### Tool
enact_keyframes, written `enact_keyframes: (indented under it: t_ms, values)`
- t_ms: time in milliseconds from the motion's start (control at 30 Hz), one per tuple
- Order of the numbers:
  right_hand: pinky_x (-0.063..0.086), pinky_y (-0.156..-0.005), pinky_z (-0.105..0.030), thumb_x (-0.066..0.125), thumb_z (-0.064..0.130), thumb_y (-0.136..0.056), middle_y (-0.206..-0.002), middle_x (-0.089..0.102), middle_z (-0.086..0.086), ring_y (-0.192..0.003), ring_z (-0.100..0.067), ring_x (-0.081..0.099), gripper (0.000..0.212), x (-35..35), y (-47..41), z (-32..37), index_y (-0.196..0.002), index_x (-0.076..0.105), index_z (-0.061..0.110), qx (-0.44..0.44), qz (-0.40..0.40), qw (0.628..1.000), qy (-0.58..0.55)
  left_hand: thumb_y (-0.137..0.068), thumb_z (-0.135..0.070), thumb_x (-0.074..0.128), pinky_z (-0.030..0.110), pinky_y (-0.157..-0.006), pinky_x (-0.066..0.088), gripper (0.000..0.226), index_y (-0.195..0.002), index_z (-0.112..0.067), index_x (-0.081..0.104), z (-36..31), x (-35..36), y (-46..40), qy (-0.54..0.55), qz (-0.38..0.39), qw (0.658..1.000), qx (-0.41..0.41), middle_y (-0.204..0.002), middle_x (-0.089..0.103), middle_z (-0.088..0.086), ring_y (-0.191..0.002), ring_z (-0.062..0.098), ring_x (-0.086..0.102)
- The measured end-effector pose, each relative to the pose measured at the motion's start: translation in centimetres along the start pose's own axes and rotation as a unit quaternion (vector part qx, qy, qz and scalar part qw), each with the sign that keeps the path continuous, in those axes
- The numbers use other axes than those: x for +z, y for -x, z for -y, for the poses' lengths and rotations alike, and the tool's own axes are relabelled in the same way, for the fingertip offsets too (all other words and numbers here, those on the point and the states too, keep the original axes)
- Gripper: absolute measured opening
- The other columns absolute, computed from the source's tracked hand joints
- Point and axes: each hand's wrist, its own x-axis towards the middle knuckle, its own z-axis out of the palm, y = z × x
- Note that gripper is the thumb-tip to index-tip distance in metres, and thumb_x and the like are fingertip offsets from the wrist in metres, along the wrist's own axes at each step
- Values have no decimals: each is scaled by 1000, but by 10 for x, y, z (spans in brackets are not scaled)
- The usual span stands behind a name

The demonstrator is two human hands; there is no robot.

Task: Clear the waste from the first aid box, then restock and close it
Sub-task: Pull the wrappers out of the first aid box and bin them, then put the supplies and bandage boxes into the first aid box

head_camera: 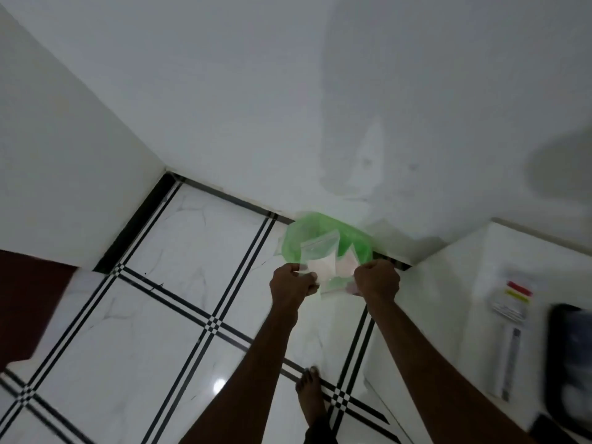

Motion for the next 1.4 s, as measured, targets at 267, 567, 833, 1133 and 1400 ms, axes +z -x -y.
enact_keyframes:
  t_ms: [267,567,833,1133,1400]
  values:
    - [60,-79,-51,57,-1,-72,-53,64,-10,-62,-33,72,5,145,-122,-32,-68,54,0,162,64,978,-113,-75,-1,75,35,-65,64,25,-97,8,67,57,34,-172,-53,21,997,-42,-92,73,24,-76,34,75]
    - [61,-70,-41,56,1,-84,-73,67,-15,-57,-25,65,7,179,-164,-63,-80,61,0,196,104,960,-169,-80,-6,64,29,-64,50,9,-84,0,69,90,54,-225,-60,77,993,-70,-68,62,7,-53,14,56]
    - [58,-73,-40,55,6,-88,-86,67,-18,-76,-28,65,13,80,-104,-19,-78,63,9,121,128,950,-257,-92,-16,62,40,-91,56,13,-98,-11,73,1,48,-125,7,141,990,2,-96,72,12,-90,21,67]
    - [59,-75,-43,59,13,-89,-89,74,-19,-73,-26,69,13,-136,-3,14,-93,68,3,-25,78,955,-285,-96,-19,58,31,-86,59,29,-116,-2,70,-86,91,79,62,207,974,70,-113,73,19,-107,30,70]
    - [59,-76,-44,58,15,-89,-86,75,-14,-73,-26,71,14,-335,39,-68,-93,69,7,-59,23,957,-285,-101,-19,47,35,-86,59,35,-120,3,66,-62,200,251,64,327,941,64,-113,71,25,-101,34,70]
